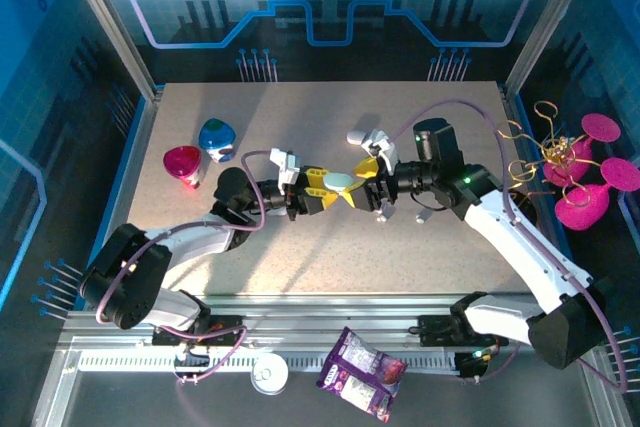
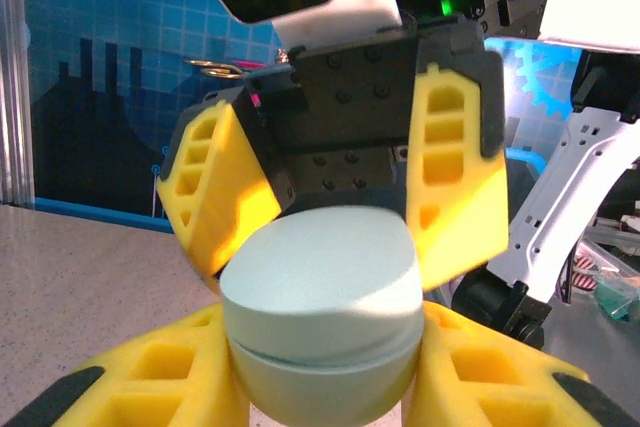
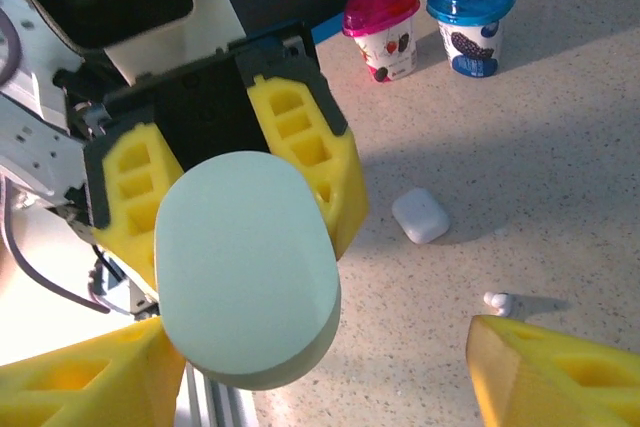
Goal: Insert the wireless bluetooth earbuds into the charging case
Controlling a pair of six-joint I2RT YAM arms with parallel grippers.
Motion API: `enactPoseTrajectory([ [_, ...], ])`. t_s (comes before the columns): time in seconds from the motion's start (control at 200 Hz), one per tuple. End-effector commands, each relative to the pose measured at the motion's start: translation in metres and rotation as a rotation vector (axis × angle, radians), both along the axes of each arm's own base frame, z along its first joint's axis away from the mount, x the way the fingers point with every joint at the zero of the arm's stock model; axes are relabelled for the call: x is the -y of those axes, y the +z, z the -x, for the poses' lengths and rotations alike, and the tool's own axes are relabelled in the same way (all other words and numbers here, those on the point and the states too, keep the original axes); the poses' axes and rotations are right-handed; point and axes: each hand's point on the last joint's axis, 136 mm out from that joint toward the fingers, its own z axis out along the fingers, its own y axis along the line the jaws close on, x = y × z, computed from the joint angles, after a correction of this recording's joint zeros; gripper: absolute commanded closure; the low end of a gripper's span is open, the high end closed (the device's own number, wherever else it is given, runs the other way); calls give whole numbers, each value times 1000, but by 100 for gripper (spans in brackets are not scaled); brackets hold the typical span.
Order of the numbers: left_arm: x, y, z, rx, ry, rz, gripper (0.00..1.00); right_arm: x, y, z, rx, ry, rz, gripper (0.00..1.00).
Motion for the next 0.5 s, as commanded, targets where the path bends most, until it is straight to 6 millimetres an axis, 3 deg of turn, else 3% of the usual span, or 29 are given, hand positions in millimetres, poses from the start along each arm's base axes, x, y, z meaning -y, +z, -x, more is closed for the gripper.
enactPoseTrajectory([
  [0.0,3,-9,19,46,-91,-29,77,14,14,-20,18,-94,-48,28],
  [0.28,2,-10,21,56,-101,-26,77,18,16,-31,4,-147,-63,27],
  [0.495,1,-18,16,74,-56,-35,76,33,38,-26,91,-187,-158,12],
])
